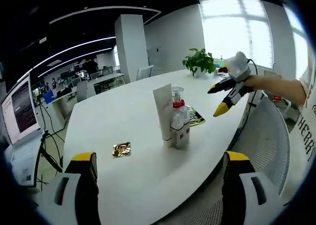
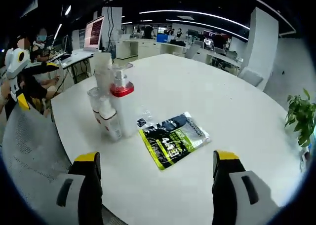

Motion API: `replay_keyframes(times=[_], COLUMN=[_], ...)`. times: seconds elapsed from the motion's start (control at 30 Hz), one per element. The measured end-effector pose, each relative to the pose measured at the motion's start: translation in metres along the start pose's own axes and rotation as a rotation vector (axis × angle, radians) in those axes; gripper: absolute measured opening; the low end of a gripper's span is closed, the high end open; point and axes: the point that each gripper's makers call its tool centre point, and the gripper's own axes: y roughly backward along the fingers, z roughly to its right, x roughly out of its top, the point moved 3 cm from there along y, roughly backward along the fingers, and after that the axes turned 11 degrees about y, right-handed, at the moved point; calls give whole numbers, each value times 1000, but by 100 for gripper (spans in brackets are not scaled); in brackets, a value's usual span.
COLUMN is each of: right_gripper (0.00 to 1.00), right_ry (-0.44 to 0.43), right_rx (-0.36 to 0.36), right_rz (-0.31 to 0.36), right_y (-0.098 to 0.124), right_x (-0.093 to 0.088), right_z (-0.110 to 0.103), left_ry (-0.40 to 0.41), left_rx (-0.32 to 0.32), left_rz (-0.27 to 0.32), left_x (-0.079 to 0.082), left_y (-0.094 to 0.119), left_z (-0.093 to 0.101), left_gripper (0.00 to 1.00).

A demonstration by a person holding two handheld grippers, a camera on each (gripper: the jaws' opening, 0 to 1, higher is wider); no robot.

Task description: Arrange the skincare products in the storage area until every visible bottle or jar stands upright without overlapping.

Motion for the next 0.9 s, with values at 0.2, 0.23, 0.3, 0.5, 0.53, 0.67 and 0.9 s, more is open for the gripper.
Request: replay_keyframes(times=[0.2, 0.23, 0.3, 0.5, 0.53, 0.67, 0.9], right_gripper=[83, 81, 74, 57, 50, 42, 32], right_ry=[-111, -122, -148, -247, -278, -308, -388], right_rx=[-3, -5, -6, 13, -13, -12, -67], right_rz=[-59, -58, -72, -103, -108, -146, -204], right_y=[-15, -17, -22, -42, -46, -60, -71], right_x=[-14, -15, -17, -21, -23, -29, -41], right_z=[12, 13, 15, 13, 17, 27, 39], left_ry=[20, 23, 25, 45, 31, -4, 30], left_rx=[-26, -37, -57, -120, -139, -147, -202], left_rz=[-7, -2, -4, -4, -18, -30, 0], left_x=[1, 2, 3, 7, 6, 6, 8], left_y=[-8, -10, -15, -23, -25, -26, -28], left_z=[-14, -15, -17, -29, -29, -38, -46], left_gripper=[99, 99, 99, 97, 98, 98, 96])
